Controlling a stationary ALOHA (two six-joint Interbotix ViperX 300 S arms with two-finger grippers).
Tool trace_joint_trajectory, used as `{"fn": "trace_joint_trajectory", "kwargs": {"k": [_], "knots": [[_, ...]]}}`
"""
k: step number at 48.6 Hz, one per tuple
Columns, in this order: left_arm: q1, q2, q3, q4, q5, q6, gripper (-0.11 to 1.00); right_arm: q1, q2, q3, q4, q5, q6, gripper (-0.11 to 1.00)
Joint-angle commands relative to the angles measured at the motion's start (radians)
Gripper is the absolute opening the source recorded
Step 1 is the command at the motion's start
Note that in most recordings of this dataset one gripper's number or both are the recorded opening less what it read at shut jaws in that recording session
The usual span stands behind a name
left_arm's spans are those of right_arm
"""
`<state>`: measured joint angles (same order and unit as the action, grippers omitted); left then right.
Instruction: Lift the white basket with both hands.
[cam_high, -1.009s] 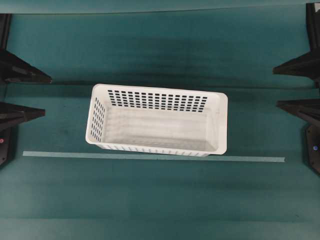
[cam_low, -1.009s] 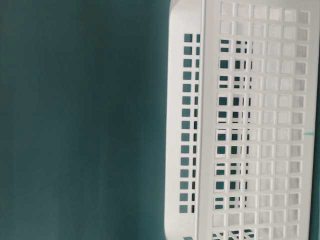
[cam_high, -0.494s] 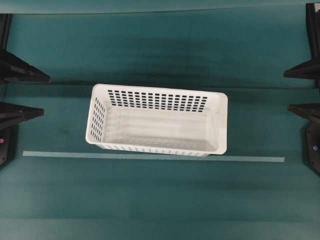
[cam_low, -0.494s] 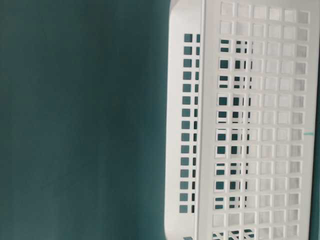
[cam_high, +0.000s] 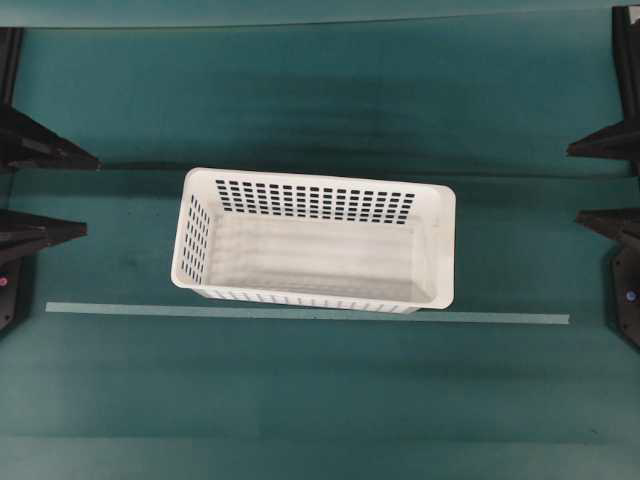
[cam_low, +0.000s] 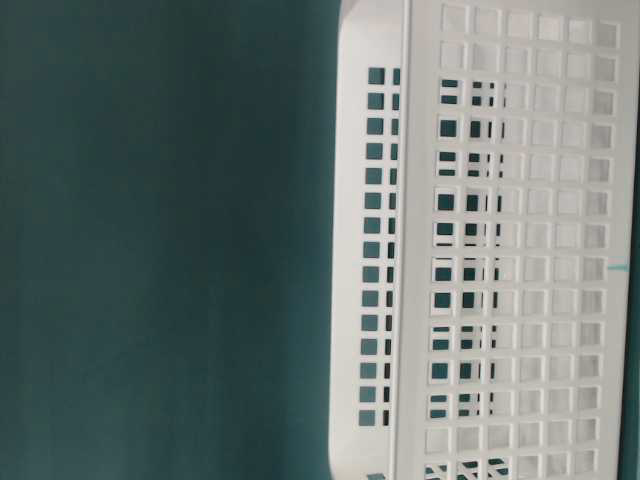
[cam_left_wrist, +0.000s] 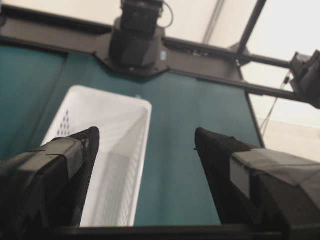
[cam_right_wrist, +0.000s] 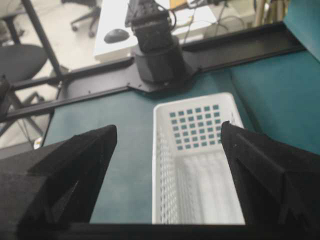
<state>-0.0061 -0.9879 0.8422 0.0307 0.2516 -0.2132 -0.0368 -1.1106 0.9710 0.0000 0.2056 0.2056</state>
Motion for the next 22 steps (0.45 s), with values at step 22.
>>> {"fn": "trace_joint_trajectory", "kwargs": {"k": [22], "knots": [[-0.003,0.020,-0.005,0.002,-0.044,0.002,0.85,0.002,-0.002,-0.002,0.003,-0.005,0.000,0.89]]}}
